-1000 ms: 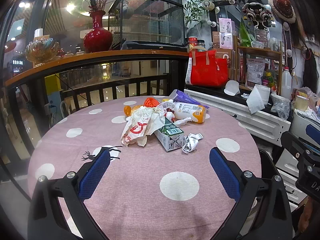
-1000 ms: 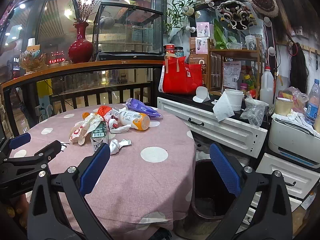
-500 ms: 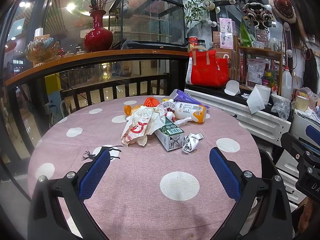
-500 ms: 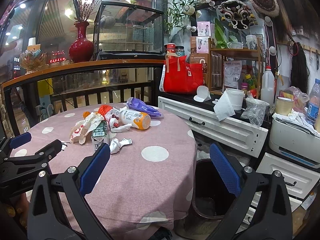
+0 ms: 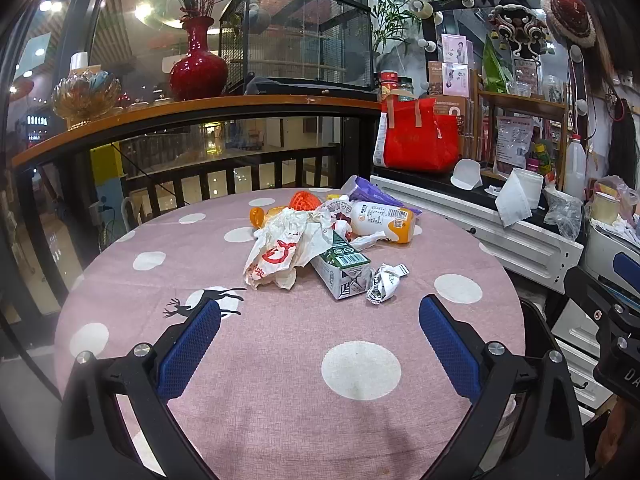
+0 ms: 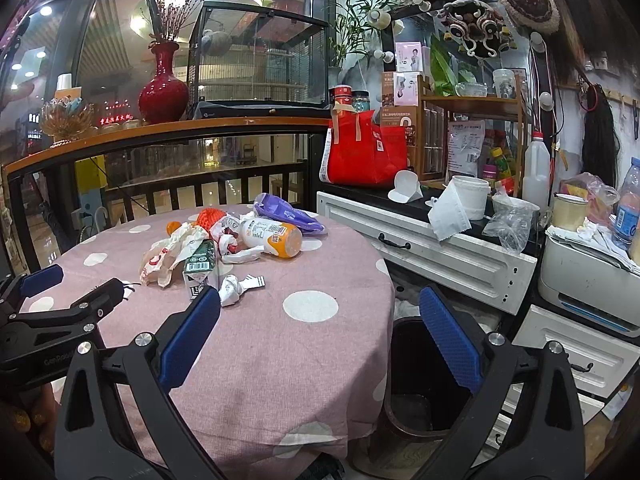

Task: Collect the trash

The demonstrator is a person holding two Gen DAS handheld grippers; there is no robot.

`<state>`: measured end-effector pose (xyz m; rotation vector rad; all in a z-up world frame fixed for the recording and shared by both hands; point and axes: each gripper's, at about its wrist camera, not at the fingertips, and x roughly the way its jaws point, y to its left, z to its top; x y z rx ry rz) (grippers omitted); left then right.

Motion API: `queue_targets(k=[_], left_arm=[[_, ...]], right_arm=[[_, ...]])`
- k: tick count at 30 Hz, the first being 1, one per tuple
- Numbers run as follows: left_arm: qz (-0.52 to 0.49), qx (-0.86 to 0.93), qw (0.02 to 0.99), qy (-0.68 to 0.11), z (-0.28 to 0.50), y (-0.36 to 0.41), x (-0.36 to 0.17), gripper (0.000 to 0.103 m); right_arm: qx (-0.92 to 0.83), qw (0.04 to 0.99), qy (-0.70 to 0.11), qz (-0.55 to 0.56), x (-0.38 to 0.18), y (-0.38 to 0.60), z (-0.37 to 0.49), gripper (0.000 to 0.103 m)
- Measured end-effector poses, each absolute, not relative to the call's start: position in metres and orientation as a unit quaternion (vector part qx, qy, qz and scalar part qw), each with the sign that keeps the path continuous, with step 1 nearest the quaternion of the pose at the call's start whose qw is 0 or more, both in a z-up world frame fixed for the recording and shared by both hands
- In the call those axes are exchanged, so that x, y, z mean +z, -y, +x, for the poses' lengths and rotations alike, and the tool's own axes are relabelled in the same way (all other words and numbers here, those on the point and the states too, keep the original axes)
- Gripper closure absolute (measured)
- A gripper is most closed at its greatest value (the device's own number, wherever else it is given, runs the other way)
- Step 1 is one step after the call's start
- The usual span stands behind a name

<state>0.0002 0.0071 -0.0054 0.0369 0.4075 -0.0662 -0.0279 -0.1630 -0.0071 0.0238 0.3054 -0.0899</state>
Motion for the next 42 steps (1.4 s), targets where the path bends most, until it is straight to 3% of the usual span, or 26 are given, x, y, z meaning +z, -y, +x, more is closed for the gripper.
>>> queue_targets(k=[18, 31, 34, 36, 42], left_arm=[[0.018, -0.029, 0.973, -0.23, 0.011, -0.008, -0.016, 0.005], [0.014, -0.053, 0.936, -0.349, 0.068, -0.039, -0.029, 0.005], [0.026, -0.063, 0.928, -0.366, 0.087, -0.047, -0.028, 0.005], [0.04, -0.062, 0.925, -0.372, 0.099, -0.051, -0.028, 0.005], [0.094, -0.075, 0.915, -0.385, 0.135, -0.053, -0.032, 0.005]], right_arm=[[-0.034, 0.983, -0.181, 0.011, -0.014, 0.165, -0.016, 0.005], [0.096, 0.932, -0.35, 0.013, -0.037, 0.159, 0.08, 0.005], [0.123, 0.922, -0.366, 0.001, -0.039, 0.143, 0.106, 0.008], [0.131, 0.916, -0.379, -0.016, -0.042, 0.132, 0.123, 0.02], [0.168, 0.891, -0.421, -0.009, -0.05, 0.113, 0.167, 0.033]])
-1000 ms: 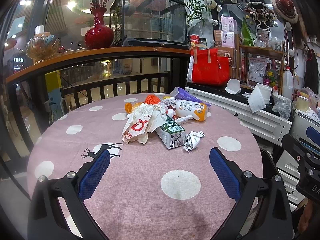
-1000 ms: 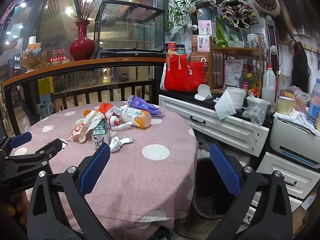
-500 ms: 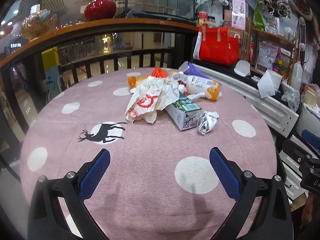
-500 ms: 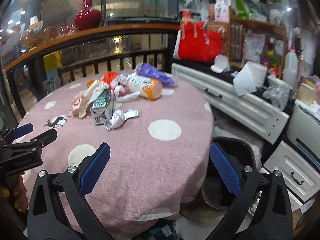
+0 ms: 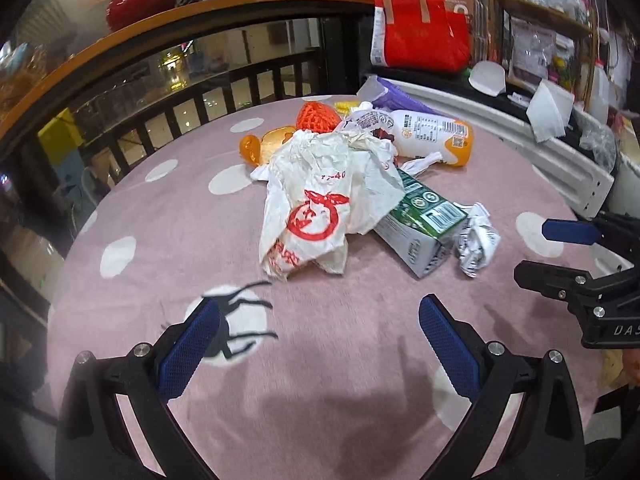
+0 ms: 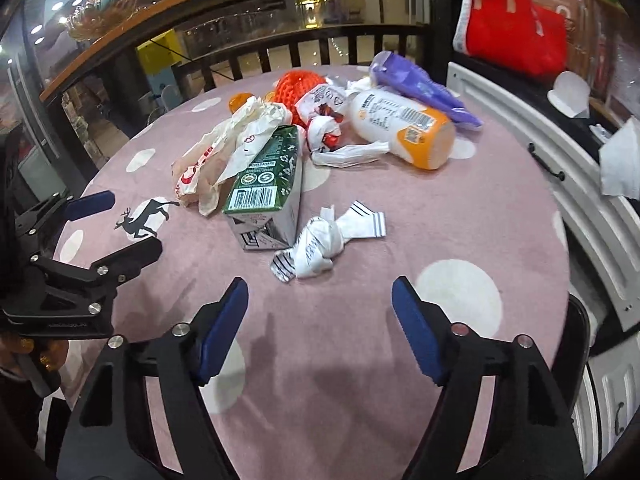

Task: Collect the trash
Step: 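Grasp the white twisted paper with the right tool while the left grasps the red-printed white bag, then carry both items to the black bin and open the right tool over it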

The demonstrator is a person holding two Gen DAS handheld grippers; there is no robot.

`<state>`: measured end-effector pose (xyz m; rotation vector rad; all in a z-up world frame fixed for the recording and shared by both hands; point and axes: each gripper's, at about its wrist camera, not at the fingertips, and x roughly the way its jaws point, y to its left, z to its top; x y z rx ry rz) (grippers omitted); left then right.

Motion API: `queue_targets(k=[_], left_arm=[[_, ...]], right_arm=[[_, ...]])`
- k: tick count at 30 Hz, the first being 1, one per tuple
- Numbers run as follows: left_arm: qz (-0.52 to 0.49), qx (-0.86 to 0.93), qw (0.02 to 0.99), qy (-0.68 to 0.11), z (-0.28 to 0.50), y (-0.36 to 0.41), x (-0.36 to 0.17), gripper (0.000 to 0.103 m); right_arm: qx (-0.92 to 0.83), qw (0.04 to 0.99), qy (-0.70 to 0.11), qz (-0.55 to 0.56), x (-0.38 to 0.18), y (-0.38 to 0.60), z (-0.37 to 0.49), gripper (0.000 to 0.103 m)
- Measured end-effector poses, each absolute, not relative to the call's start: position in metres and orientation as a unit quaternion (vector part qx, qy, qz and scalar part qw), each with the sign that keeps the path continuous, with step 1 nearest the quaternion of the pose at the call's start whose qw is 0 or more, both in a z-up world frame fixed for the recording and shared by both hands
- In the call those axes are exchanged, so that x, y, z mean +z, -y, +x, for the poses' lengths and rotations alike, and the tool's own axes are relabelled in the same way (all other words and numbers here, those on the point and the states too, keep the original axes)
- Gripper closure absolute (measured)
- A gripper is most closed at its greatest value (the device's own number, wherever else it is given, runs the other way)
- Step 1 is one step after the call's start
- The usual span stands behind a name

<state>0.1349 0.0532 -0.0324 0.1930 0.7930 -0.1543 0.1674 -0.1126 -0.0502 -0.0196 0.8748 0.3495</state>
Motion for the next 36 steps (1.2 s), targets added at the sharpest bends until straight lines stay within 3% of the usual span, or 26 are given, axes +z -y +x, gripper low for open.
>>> queue_targets(k=[3, 7, 13, 15, 20, 28, 32, 36], left_arm=[[0.108, -0.07, 0.911, -0.391, 0.151, -0.054, -0.037, 0.005], [0.128, -0.065, 0.908, -0.393, 0.171, -0.05, -0.04, 0.005], [0.141, -0.058, 0.896, -0.417, 0.2, -0.048, -0.054, 0.006], [0.14, -0.056, 0.898, -0.413, 0.204, -0.049, -0.054, 0.009], [0.138, -0.062, 0.902, -0.405, 0.205, -0.045, -0.051, 0.039], [0.086, -0.067, 0.915, -0.388, 0.193, -0.052, -0.041, 0.073], [0.064, -0.065, 0.925, -0.37, 0.18, -0.057, -0.033, 0.082], [0.036, -0.072, 0.931, -0.357, 0.165, -0.064, -0.024, 0.083]], right_arm=[[0.169, 0.884, -0.437, -0.008, -0.057, 0.107, 0.184, 0.04], [0.169, 0.878, -0.448, -0.014, -0.062, 0.1, 0.198, 0.042], [0.171, 0.869, -0.464, -0.007, -0.071, 0.096, 0.211, 0.059], [0.173, 0.867, -0.467, -0.004, -0.073, 0.095, 0.213, 0.071], [0.177, 0.868, -0.464, 0.0, -0.075, 0.096, 0.21, 0.08], [0.175, 0.881, -0.439, 0.01, -0.069, 0.106, 0.198, 0.08], [0.174, 0.888, -0.425, 0.017, -0.064, 0.115, 0.189, 0.08], [0.171, 0.896, -0.409, 0.019, -0.06, 0.126, 0.179, 0.08]])
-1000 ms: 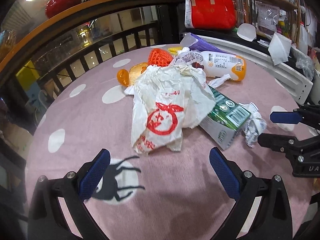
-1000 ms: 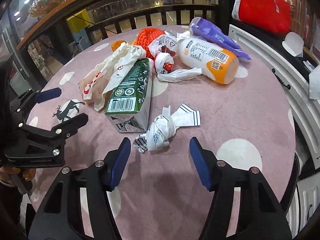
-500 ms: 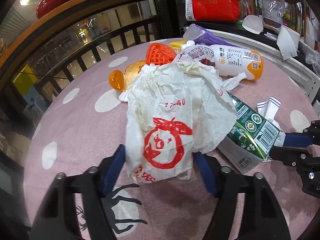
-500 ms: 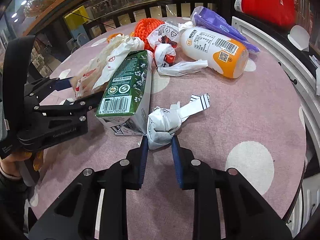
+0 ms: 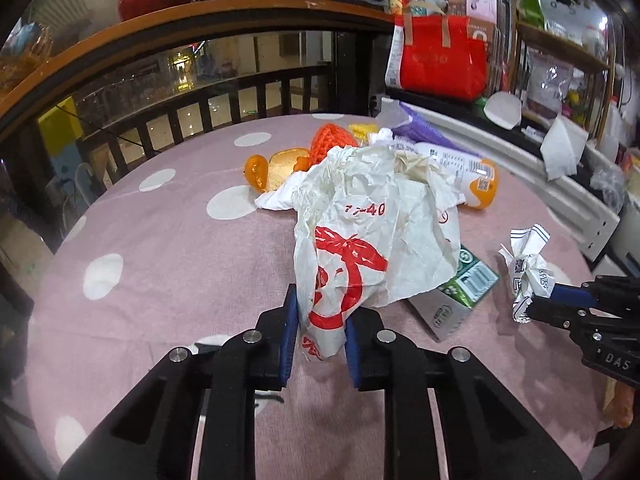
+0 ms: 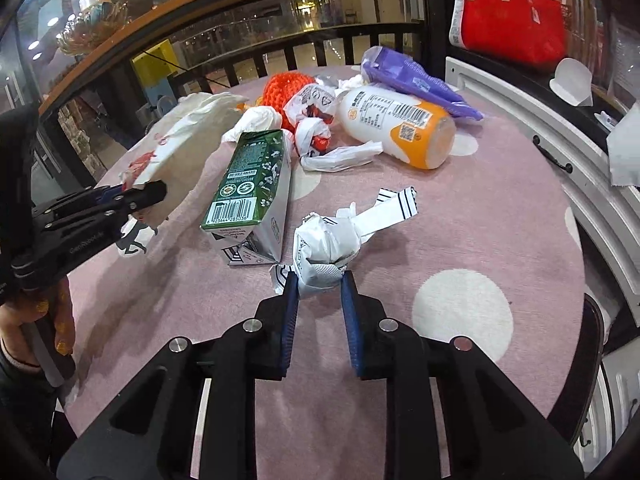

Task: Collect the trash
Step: 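Carry both items to the black bin and open the right tool over it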

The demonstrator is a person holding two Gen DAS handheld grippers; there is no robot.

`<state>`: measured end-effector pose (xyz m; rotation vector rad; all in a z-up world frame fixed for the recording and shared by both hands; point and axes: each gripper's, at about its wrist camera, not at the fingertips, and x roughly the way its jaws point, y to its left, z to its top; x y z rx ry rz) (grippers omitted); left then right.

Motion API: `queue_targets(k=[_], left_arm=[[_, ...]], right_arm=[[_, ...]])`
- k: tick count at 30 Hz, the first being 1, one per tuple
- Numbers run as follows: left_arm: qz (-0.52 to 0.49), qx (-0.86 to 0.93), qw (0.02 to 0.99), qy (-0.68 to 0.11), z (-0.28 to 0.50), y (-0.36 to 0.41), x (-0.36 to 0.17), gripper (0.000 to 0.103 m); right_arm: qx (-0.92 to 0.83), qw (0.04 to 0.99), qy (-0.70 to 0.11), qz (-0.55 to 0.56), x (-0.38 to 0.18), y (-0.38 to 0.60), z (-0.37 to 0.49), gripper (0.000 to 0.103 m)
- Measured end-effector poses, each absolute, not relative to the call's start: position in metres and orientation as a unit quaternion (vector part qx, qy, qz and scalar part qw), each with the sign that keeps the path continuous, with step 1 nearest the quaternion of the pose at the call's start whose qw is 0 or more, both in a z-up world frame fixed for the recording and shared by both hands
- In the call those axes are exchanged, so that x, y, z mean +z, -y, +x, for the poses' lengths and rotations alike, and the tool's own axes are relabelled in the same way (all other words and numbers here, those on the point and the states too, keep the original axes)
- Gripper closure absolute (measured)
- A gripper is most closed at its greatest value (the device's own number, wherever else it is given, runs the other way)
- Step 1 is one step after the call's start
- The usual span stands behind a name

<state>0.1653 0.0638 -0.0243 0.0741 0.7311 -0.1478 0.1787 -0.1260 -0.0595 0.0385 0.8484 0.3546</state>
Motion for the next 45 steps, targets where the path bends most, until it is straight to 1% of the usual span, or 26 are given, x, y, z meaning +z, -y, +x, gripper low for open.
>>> queue_targets(k=[9, 12, 17, 20, 26, 31, 32, 33, 34, 35, 36, 37, 42, 45], left_arm=[[0.004, -0.118, 0.941, -0.317, 0.118, -0.053, 0.006, 0.083], [0.003, -0.156, 0.94, -0.305, 0.106, -0.033, 0.015, 0.083], [0.014, -0.224, 0.929, -0.294, 0.097, 0.015, 0.023, 0.083], [0.017, -0.263, 0.918, -0.296, 0.098, 0.046, 0.023, 0.083], [0.019, -0.325, 0.889, -0.321, 0.104, 0.108, 0.011, 0.083], [0.033, -0.359, 0.869, -0.338, 0.1, 0.149, 0.001, 0.083], [0.036, -0.365, 0.865, -0.342, 0.1, 0.157, -0.002, 0.083], [0.039, -0.37, 0.862, -0.344, 0.098, 0.163, -0.003, 0.083], [0.042, -0.374, 0.859, -0.348, 0.098, 0.169, -0.005, 0.083], [0.043, -0.378, 0.855, -0.352, 0.098, 0.175, -0.008, 0.083], [0.044, -0.382, 0.851, -0.357, 0.098, 0.18, -0.01, 0.083], [0.045, -0.386, 0.848, -0.361, 0.098, 0.186, -0.012, 0.083], [0.062, -0.399, 0.83, -0.385, 0.096, 0.219, -0.03, 0.083], [0.072, -0.405, 0.816, -0.407, 0.096, 0.241, -0.047, 0.083]], right_arm=[[0.152, 0.912, -0.38, 0.026, -0.044, 0.167, 0.141, 0.08], [0.131, 0.917, -0.375, 0.034, -0.041, 0.192, 0.13, 0.08], [0.046, 0.921, -0.382, 0.06, -0.048, 0.257, 0.121, 0.08], [-0.008, 0.908, -0.411, 0.084, -0.069, 0.296, 0.124, 0.08], [-0.069, 0.853, -0.496, 0.15, -0.148, 0.358, 0.14, 0.08], [-0.091, 0.81, -0.541, 0.207, -0.207, 0.393, 0.148, 0.08], [-0.092, 0.805, -0.545, 0.216, -0.215, 0.396, 0.148, 0.078], [-0.095, 0.8, -0.55, 0.221, -0.22, 0.399, 0.149, 0.071], [-0.103, 0.795, -0.555, 0.224, -0.226, 0.4, 0.148, 0.068], [-0.11, 0.794, -0.554, 0.224, -0.228, 0.402, 0.147, 0.06], [-0.115, 0.795, -0.551, 0.224, -0.229, 0.403, 0.145, 0.049], [-0.122, 0.797, -0.547, 0.225, -0.227, 0.406, 0.141, 0.045], [-0.152, 0.815, -0.509, 0.232, -0.198, 0.424, 0.118, 0.044], [-0.185, 0.833, -0.469, 0.227, -0.171, 0.443, 0.097, 0.038]])
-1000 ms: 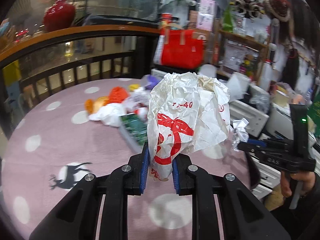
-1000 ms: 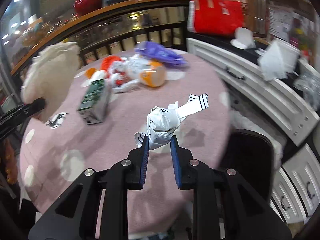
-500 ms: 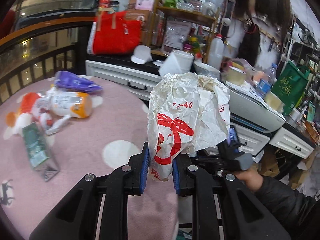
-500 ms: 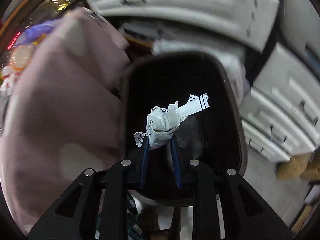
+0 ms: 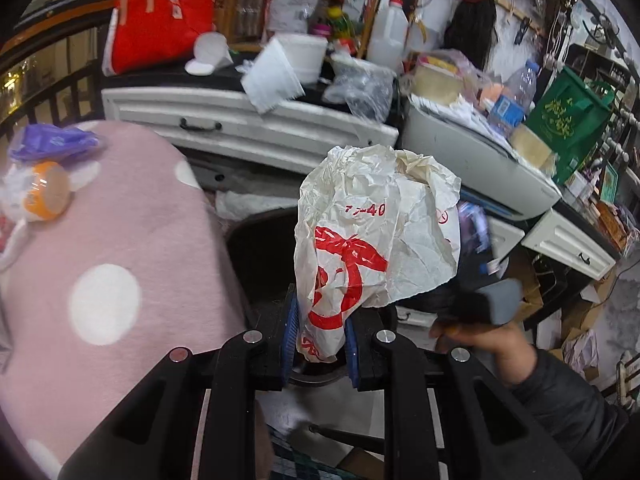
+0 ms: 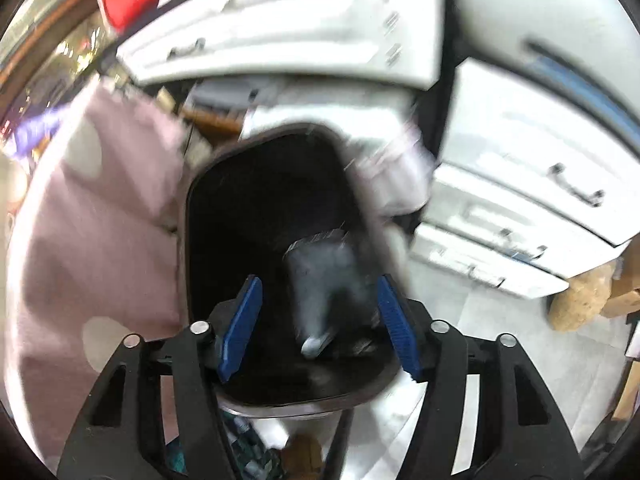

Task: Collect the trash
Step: 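Carry both items to the black bin and open the right tool over it, then lower the white plastic bag into the black bin and open the left tool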

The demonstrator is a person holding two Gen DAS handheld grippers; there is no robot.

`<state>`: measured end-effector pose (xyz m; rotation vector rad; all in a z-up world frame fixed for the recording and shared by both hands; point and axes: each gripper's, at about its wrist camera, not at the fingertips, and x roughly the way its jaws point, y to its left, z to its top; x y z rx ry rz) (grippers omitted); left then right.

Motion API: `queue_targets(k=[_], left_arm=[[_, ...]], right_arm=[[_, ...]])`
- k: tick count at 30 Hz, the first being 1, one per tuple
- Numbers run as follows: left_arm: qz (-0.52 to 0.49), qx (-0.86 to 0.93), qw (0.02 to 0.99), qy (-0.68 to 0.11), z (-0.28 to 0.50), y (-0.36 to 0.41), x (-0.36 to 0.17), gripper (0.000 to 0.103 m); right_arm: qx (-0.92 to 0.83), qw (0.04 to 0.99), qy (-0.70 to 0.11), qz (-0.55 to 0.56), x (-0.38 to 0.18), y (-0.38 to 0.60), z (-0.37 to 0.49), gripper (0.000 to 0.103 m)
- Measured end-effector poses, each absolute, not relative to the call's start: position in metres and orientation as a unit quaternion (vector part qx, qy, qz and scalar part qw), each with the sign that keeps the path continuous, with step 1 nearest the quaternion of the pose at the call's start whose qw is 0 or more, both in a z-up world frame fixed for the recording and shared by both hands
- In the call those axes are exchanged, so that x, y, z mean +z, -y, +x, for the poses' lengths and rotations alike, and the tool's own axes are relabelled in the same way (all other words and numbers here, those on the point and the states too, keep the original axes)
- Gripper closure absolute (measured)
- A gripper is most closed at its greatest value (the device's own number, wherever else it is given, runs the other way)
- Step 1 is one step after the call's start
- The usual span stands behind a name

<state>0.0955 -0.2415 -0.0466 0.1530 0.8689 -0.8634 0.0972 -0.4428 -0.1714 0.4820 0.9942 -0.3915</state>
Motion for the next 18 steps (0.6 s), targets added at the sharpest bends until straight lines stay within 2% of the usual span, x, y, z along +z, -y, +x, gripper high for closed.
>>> queue_targets(k=[6, 18], left_arm=[[0.11, -0.4, 0.796, -0.44, 0.093, 0.284, -0.086, 0.083], [0.153, -0.34, 0.78, -0.502, 0.113, 0.322, -0.143, 0.081]], right_arm=[[-0.293, 0.827, -0.411, 0.248, -0.147, 0.495, 0.043, 0.036], [-0.311, 0.815, -0.39, 0.294, -0.147, 0.519, 0.005, 0.036]])
